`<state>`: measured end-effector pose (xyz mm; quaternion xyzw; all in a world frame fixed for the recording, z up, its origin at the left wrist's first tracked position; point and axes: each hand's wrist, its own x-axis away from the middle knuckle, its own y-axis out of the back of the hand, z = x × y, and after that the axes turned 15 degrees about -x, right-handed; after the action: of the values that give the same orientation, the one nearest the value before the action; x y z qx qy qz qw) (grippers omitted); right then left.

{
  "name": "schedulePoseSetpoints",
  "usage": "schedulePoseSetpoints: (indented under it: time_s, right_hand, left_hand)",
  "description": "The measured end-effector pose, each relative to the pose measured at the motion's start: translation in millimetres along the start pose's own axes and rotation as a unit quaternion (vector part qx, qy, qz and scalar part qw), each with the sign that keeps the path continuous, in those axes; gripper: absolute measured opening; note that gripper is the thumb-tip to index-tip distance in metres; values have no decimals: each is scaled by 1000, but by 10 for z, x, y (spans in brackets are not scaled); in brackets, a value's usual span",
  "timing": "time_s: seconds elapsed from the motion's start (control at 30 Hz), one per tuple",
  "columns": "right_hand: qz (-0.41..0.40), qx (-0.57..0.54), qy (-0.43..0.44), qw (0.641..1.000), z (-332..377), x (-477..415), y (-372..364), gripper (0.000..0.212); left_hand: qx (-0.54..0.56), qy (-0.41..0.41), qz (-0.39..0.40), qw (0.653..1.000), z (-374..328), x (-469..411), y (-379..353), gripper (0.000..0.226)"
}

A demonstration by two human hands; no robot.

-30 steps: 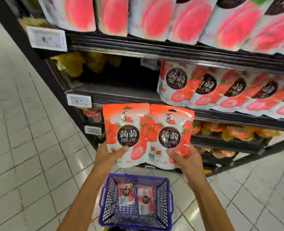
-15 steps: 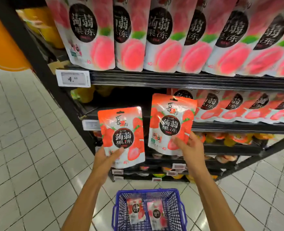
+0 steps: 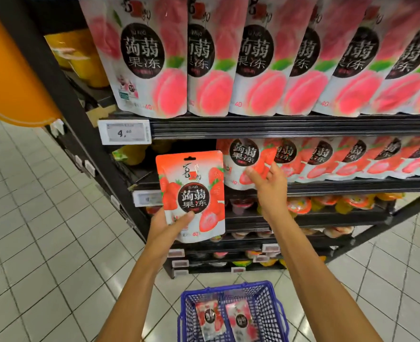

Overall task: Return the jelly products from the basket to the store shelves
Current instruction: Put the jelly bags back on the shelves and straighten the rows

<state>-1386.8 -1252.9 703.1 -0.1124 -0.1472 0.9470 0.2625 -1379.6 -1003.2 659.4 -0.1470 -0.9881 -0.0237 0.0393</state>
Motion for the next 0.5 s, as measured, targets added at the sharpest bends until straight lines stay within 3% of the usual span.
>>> schedulePoseSetpoints:
  time_s: [0.13, 0.33, 0.5]
  right_hand:
    - [13, 50, 14, 999, -98, -4, -39, 11]
    - [98, 245, 35, 964, -29, -11, 217, 26]
    - [23, 382, 69, 921, -102, -7, 274, 19]
  left_hand:
    - [-10, 8, -1, 1000, 12, -37, -5, 35]
    - [-4, 13, -4, 1000, 27, -50, -21, 32]
    - [-5, 32, -21, 999, 60, -44, -69, 33]
